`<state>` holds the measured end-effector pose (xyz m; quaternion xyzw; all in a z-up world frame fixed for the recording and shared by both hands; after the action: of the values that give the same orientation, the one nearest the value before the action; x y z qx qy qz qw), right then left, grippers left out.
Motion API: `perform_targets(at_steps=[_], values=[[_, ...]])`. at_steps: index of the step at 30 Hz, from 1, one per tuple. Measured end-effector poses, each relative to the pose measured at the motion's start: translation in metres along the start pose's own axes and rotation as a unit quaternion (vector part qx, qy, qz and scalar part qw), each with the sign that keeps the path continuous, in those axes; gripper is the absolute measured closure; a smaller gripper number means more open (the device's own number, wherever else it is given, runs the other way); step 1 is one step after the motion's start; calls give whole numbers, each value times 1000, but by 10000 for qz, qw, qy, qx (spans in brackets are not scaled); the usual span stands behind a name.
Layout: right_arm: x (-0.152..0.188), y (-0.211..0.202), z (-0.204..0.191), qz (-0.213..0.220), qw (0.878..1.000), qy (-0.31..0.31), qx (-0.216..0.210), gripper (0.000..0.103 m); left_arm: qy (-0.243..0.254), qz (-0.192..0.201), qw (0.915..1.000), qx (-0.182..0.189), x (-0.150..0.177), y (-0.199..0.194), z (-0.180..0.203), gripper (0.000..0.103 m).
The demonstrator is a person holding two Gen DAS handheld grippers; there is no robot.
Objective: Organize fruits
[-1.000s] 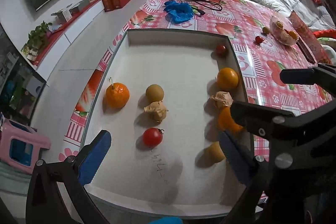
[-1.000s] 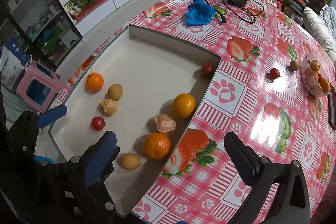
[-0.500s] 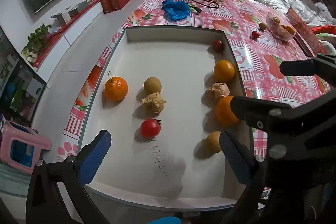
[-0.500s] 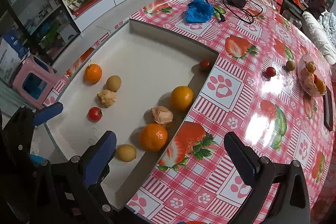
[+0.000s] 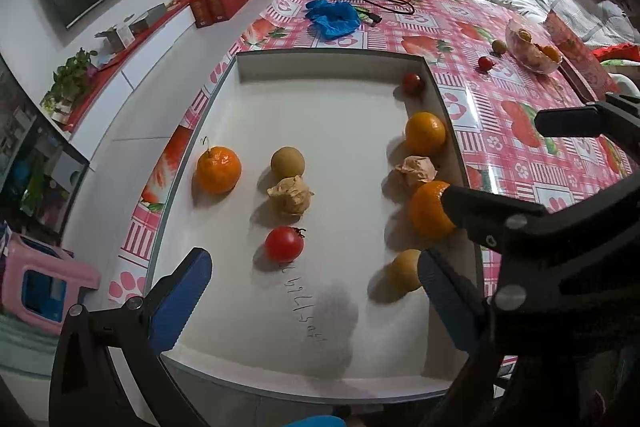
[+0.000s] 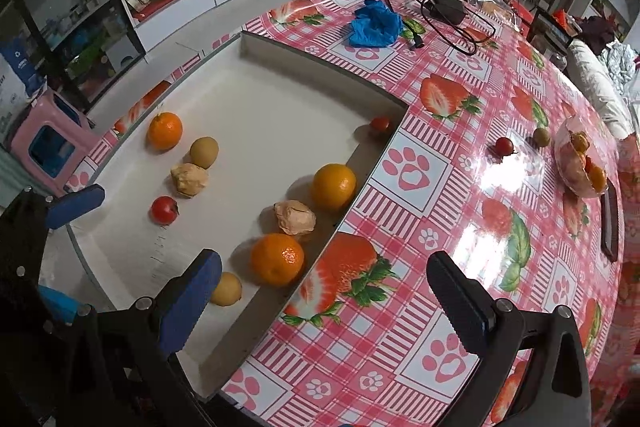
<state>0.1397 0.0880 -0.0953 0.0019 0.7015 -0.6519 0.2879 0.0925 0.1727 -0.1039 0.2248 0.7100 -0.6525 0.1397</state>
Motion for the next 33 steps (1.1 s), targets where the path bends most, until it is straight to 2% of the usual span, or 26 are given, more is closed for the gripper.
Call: perform_targets(at_steps=[33], values=[[5, 2, -4, -37, 9999, -134, 44, 0, 109, 16, 9999, -18, 0, 0, 10, 0]])
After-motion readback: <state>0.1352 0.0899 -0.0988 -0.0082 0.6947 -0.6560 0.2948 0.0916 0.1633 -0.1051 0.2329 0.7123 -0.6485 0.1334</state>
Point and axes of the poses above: each gripper's, at about its wrist camera, not at the fingertips, and y roughly the way its jaws point, z to its right, x to its underside, the point moved 7 cm from there along y, roughly the way its jaws point, and after that the axes turned 3 degrees about y, right-handed, at the moved point
